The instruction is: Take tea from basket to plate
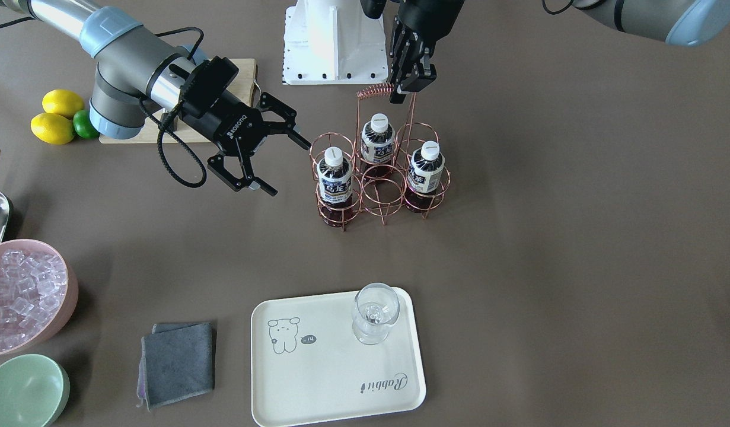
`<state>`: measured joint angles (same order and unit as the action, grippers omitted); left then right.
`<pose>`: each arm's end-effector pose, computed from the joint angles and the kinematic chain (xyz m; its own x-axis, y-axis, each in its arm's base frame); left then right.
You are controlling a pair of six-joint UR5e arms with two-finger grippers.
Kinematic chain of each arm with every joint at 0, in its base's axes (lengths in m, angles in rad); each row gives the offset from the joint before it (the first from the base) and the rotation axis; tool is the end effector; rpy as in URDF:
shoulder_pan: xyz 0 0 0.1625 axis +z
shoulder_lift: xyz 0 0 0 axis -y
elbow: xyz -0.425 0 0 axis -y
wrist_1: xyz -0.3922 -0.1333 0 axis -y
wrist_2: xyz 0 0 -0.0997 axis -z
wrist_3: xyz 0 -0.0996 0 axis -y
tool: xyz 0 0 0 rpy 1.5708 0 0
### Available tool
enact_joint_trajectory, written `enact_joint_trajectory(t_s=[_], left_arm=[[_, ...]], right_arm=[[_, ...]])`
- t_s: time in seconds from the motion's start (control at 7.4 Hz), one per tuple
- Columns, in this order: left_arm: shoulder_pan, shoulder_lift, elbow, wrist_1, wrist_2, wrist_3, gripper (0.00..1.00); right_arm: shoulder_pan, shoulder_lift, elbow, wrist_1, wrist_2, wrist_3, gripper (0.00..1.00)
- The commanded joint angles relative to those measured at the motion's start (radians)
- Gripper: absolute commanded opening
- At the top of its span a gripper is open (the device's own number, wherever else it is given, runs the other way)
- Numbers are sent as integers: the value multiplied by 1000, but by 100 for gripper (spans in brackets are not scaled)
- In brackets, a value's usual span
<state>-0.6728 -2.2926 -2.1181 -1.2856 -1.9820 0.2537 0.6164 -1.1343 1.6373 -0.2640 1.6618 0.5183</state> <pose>0.3551 -0.4025 0.0746 0.1923 0.9813 -0.0053 -0.4973 0.1021 0.8616 -0.4145 -0.4460 0.2382 0.3418 -0.8180 0.4626 -0.4173 0.3090 0.8546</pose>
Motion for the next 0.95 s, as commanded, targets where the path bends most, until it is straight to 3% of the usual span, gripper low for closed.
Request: enact_joint_trajectory(t_s=[0.0,0.81], left_arm=[[-1,19,-23,0,0,-4,0],[2,39,-36,0,2,-4,0]], right_arm=[[-73,1,27,-1,-82,-3,100],[-185,20,26,-37,-229,-83,100]])
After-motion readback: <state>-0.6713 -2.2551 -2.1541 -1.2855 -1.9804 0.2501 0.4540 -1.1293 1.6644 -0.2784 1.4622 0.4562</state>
